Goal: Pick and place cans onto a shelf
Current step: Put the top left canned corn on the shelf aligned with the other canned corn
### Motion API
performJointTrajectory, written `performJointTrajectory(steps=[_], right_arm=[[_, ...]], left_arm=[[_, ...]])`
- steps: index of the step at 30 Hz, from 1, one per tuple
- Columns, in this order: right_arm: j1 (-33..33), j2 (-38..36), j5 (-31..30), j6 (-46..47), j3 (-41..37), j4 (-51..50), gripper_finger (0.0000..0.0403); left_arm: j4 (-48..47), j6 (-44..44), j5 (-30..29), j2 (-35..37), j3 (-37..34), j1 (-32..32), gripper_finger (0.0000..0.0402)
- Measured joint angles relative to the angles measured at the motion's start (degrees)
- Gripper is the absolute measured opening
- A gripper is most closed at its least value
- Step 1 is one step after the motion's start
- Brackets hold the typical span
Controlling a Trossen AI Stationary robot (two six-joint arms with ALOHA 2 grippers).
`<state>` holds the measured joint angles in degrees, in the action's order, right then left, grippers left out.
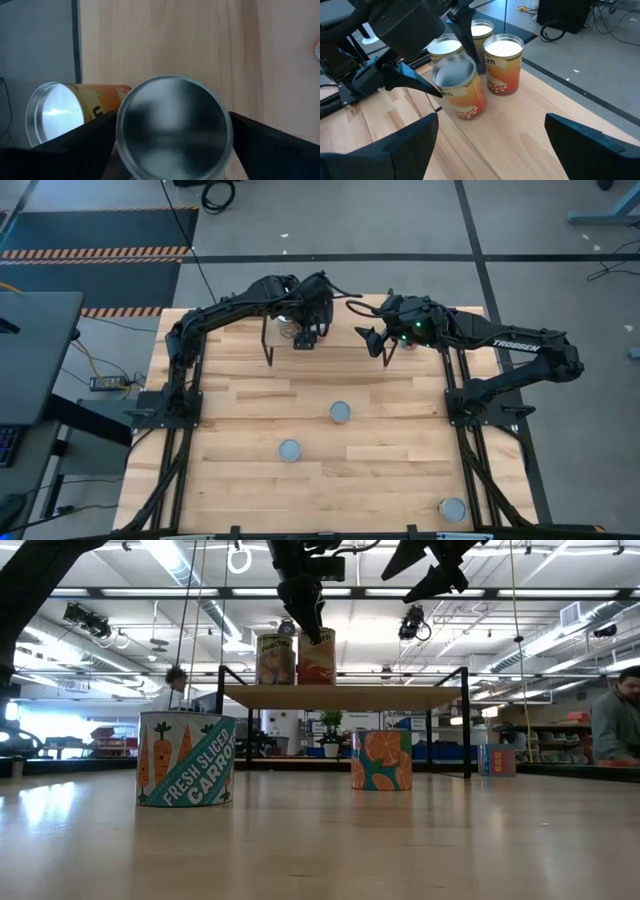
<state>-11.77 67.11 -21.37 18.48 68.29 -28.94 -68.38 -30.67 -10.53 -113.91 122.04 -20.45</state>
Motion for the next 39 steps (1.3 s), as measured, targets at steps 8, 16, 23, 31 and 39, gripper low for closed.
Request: performJointTrajectory(steps=[8,16,23,31,39], right_arm=[[0.0,0.0,0.0,0.0,0.0,0.0,0.0375],[0.0,0.0,0.0,0.0,0.0,0.0,0.0375],[0.0,0.0,0.0,0.0,0.0,0.1,0.0375],[0.0,0.0,0.0,0.0,0.0,0.1,0.0375],[0.0,0.0,0.1,0.0,0.0,0.1,0.0375]], left_arm=[[0.4,0.0,-3.3,0.0,0.0,0.1,0.0384],[1.4,0.1,-4.9,0.0,0.0,0.1,0.0384],[4.4,1.1,-5.7,0.0,0.0,0.1,0.0385],[4.3,1.0,-6.7,0.3,0.0,0.1,0.0385],[5.3,1.5,-7.0,2.3,0.0,0.3,0.0385]])
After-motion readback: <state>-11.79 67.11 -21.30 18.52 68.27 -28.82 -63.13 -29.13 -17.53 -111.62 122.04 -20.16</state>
